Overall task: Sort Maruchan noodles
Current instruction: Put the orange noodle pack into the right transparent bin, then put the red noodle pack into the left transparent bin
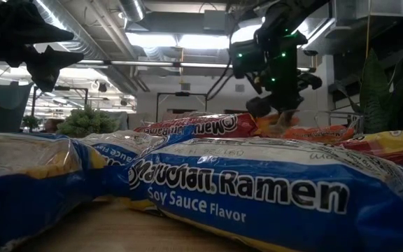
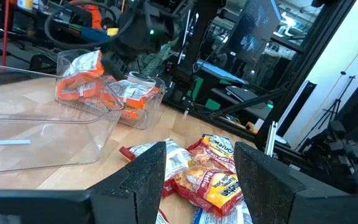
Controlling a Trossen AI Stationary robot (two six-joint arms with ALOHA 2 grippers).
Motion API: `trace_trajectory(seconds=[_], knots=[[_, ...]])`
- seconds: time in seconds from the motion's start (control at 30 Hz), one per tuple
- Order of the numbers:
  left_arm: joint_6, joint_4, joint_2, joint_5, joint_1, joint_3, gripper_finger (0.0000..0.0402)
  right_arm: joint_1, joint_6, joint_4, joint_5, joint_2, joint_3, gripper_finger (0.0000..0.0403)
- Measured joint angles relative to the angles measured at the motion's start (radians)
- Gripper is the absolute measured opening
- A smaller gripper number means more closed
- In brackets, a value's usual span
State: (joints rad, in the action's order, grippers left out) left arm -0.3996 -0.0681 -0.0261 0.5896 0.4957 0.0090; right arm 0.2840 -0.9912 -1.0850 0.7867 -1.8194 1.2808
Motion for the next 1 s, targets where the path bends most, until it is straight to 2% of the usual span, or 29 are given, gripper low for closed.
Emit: trace_trajectory(seconds=[0.17, 0.37, 0.67, 0.9, 1.0], knots=[[0.000, 0.000, 0.000, 0.000, 0.000, 0.000, 0.0185, -0.002, -0.024, -0.149, -0.028, 0.002, 0.000, 0.0012], [-0.007, 0.000, 0.000, 0.000, 0.000, 0.000, 0.0185, -0.002, -0.019, -0.210, -0.047, 0.002, 0.000, 0.0065], [-0.010, 0.000, 0.000, 0.000, 0.000, 0.000, 0.0185, -0.013, 0.211, -0.154, -0.180, 0.003, 0.004, 0.0150], [-0.010, 0.000, 0.000, 0.000, 0.000, 0.000, 0.0185, -0.109, 0.319, -0.202, -0.198, 0.052, 0.080, 0.0162], [-0.011, 0.000, 0.000, -0.005, 0.000, 0.000, 0.0185, -0.177, 0.325, -0.168, -0.280, 0.093, 0.122, 0.0162]])
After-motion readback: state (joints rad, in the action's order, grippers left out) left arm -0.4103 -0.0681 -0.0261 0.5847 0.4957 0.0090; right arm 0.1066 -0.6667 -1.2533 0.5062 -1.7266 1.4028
